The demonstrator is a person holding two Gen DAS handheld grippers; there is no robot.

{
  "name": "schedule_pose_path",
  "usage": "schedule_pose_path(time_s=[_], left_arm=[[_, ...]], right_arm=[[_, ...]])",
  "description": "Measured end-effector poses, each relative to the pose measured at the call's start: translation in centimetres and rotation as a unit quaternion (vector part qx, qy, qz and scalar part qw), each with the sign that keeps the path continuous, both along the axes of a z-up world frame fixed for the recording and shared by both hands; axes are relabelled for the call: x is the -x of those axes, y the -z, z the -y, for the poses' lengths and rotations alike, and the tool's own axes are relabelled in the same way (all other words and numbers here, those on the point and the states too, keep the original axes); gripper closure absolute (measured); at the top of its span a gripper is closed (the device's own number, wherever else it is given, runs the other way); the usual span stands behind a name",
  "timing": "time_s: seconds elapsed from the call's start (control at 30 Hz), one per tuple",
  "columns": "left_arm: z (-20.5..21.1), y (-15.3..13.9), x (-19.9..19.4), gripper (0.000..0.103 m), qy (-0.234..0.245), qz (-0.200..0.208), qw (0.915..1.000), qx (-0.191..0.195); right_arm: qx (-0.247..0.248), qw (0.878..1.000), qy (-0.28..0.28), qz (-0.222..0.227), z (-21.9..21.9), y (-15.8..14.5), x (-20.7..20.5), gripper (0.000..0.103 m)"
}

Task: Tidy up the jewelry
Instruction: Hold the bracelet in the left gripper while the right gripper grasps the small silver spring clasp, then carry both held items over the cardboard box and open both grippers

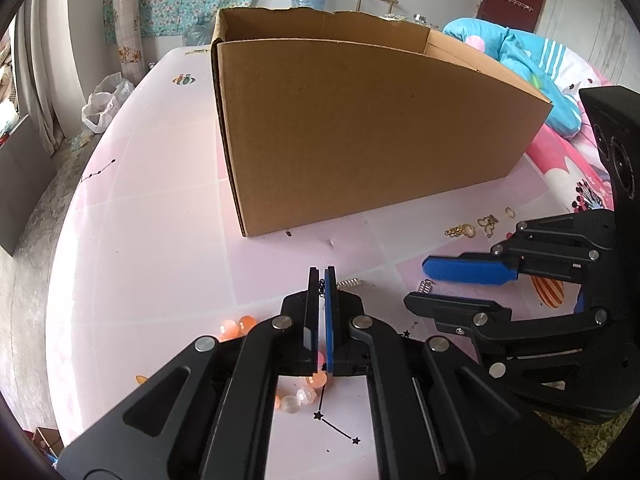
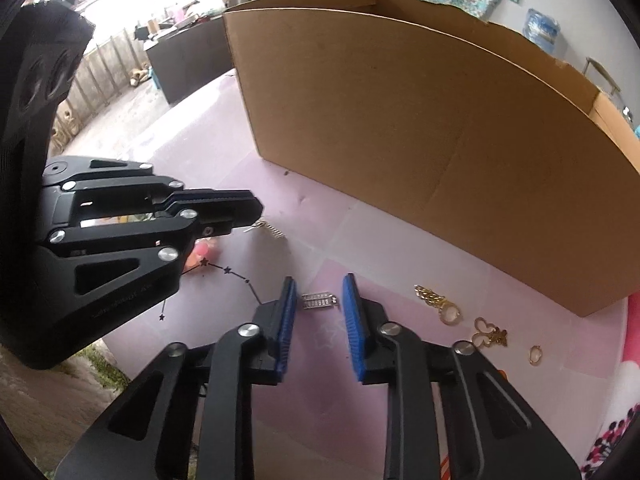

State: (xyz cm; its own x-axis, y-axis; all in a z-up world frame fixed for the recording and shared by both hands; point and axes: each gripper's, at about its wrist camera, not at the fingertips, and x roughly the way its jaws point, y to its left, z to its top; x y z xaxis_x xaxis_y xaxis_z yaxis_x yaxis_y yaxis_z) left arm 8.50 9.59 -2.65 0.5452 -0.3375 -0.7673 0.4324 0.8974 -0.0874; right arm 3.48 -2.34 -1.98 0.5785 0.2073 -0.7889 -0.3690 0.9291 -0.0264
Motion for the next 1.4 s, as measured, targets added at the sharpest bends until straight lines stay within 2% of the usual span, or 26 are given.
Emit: schedule_pose_path(time_s=[0.07,0.1,0.43,0.87,1.03,1.17,1.4], left_arm=[[0.0,0.0,-0.1,0.101,-0.001,-0.001,1.0000,0.001],[0.0,0.1,-0.1,0.101,-0.002,-0.001,1.0000,0.002],[-0.6,-0.3,0.2,0.101,-0.003,0.006,0.9999,0.014],[-1.0,-2.8,1.0,0.101,0.008,0.014,0.9984,0.055],[-0.8,-5.1,1.5,0.101,0.024,0.025,0.9962,0.080],[0.0,-7.7,1.9,0.101,0.046,0.050,0.9940,0.086],[1.6,-13.1,1.4,0.101,0.083,0.125,0.9834,0.102]], right_arm=[[-0.001,1.000,-0.001,0.000,0.0,0.0,0.0,0.084],[-0.003,1.000,-0.002,0.000,0.1,0.0,0.0,0.088],[-0.047,0.998,0.029,-0.003,2.2,-0.3,-0.4,0.088],[-0.085,0.995,0.036,0.032,4.5,-2.2,1.6,0.088],[-0.099,0.993,0.027,0.062,5.3,-4.1,2.6,0.088],[-0.112,0.989,0.020,0.095,6.1,-6.3,3.0,0.088],[-0.152,0.977,0.017,0.148,9.2,-11.0,1.7,0.088]])
